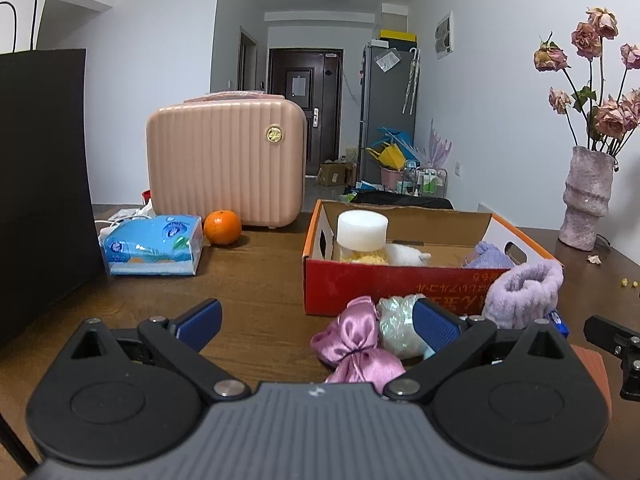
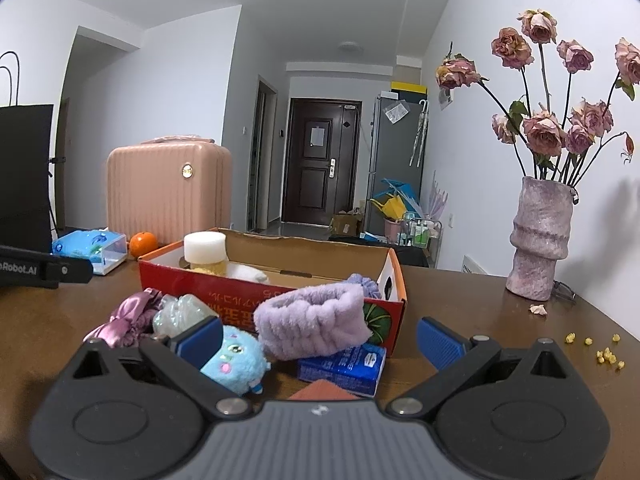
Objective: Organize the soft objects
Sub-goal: 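Withdraw both open tools from the box back toward the remaining items, then grasp the red-brown scouring pad with the right tool and lift it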
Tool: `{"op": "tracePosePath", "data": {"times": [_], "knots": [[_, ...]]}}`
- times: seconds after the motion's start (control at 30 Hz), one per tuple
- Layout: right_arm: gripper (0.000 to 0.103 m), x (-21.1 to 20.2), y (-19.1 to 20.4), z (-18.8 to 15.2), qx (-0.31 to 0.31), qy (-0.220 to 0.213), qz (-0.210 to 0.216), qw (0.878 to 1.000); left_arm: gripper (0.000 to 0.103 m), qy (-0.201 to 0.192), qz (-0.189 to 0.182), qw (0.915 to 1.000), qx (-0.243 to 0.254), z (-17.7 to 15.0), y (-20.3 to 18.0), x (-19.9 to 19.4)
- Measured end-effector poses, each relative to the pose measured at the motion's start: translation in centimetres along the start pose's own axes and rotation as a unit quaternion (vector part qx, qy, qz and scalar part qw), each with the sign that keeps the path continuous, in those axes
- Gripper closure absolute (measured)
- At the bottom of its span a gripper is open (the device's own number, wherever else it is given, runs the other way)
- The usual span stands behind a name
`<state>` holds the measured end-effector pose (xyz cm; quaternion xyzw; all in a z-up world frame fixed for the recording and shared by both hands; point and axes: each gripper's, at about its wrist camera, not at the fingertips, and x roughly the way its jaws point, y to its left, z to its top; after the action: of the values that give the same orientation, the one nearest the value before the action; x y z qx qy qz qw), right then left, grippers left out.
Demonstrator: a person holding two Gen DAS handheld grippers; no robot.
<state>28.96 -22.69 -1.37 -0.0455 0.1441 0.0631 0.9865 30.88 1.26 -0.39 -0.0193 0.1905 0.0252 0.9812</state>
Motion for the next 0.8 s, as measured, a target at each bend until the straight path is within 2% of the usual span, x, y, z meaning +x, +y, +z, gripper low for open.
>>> {"op": "tracePosePath", "data": {"times": [0.43, 0.6, 0.8], "knots": [[0.000, 0.4, 1.0, -0.9, -0.015, 0.025, -0.001, 1.000, 0.000, 0.012, -0.012, 0.9999, 0.002, -0.6, 0.2, -0.4], [0.000, 1.5, 1.6, -1.3, -0.023, 0.053, 0.005, 0.998, 0.000, 0.022, -0.016, 0.9996, 0.005, -0.8, 0.0, 0.0], [0.000, 3.4, 1.5, -2.2, -0.021, 0.108, -0.012, 0.994, 0.000, 0.032, -0.018, 0.9993, -0.001, -0.8, 0.2, 0.3]]}}
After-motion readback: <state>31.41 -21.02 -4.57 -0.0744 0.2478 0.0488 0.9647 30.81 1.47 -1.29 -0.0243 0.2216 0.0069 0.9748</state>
